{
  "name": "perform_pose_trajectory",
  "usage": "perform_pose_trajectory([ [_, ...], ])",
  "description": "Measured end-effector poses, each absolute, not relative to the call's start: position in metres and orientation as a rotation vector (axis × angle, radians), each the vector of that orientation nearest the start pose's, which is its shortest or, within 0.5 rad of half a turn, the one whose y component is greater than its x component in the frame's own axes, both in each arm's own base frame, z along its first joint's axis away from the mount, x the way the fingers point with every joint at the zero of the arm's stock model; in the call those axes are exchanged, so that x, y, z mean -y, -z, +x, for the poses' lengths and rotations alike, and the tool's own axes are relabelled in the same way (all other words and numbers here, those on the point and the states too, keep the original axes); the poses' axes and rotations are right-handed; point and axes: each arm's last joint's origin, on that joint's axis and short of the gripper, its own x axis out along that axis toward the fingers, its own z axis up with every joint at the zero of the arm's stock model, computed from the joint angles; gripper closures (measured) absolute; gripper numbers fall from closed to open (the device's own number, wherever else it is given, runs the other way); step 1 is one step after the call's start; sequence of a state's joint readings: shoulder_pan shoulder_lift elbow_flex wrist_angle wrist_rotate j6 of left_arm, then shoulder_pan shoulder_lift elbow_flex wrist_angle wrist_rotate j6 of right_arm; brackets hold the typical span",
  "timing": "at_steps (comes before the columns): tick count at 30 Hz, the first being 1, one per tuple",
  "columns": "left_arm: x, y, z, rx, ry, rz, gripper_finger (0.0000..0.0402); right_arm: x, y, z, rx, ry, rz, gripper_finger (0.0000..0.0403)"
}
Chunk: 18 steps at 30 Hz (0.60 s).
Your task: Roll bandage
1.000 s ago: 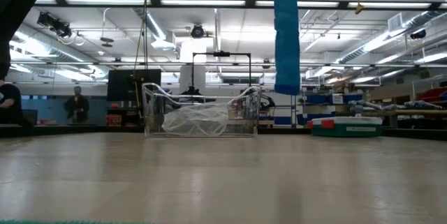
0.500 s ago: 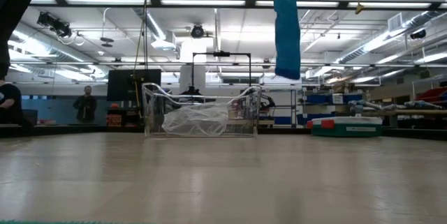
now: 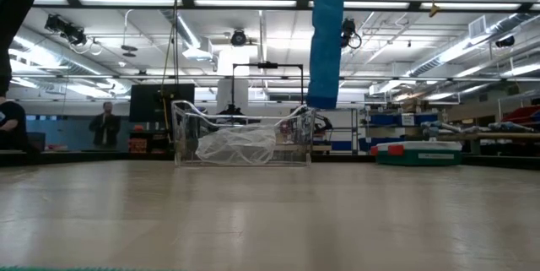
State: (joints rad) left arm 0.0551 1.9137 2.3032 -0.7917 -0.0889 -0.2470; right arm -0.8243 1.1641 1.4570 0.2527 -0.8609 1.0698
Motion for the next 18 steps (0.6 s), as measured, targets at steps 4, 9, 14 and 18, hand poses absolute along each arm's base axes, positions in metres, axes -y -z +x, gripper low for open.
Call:
perform_pose_trajectory([
  [4,-0.031,-0.46,0.399,-0.404,-0.301,-0.204,0.0399,0.136,-0.519,0.157,0.266,-0.252,0.644,0.0403],
  [9,-0.043,-0.461,0.398,-0.387,-0.358,-0.203,0.0399,0.133,-0.519,0.159,0.26,-0.276,0.641,0.0403],
  [14,-0.057,-0.461,0.396,-0.382,-0.427,-0.177,0.0399,0.123,-0.52,0.164,0.245,-0.331,0.638,0.0403],
  [18,-0.065,-0.462,0.395,-0.369,-0.45,-0.181,0.0399,0.115,-0.521,0.168,0.233,-0.376,0.637,0.0403],
])
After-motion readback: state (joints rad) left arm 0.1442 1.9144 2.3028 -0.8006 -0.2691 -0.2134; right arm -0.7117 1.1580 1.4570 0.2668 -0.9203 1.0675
